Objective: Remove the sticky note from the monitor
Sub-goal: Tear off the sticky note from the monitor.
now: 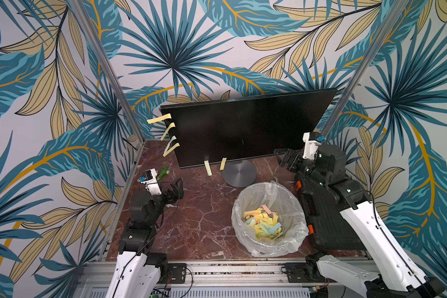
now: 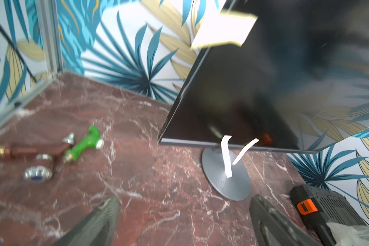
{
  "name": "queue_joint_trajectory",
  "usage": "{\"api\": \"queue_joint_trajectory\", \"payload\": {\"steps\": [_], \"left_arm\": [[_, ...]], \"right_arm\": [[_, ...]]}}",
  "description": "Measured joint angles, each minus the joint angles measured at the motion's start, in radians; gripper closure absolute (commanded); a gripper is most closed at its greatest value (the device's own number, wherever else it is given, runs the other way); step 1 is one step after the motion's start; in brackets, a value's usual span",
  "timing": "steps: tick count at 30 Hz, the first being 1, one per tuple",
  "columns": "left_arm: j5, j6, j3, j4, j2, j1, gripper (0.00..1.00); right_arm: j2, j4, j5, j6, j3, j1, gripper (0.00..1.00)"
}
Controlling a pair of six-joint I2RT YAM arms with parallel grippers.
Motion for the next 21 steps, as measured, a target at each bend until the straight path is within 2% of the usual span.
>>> {"api": "queue_joint_trajectory", "payload": {"steps": [5, 11, 16, 21], "left_arm": [[-0.032, 0.093, 0.06, 0.081, 0.069, 0.0, 0.0], [-0.043, 0.213, 0.082, 0.18, 0.154, 0.006, 0.0], [-0.012, 0.254, 0.077, 0.273, 0.189, 0.056, 0.0], [0.043, 0.255, 0.077, 0.358, 0.19, 0.12, 0.01]], "right_arm": [[0.064, 0.002, -0.008, -0.001, 0.064, 0.204, 0.11], [0.152, 0.004, 0.006, -0.002, 0.089, 0.377, 0.11], [0.209, 0.005, 0.019, -0.005, 0.098, 0.475, 0.11], [0.23, 0.005, 0.026, -0.005, 0.106, 0.511, 0.11]]}}
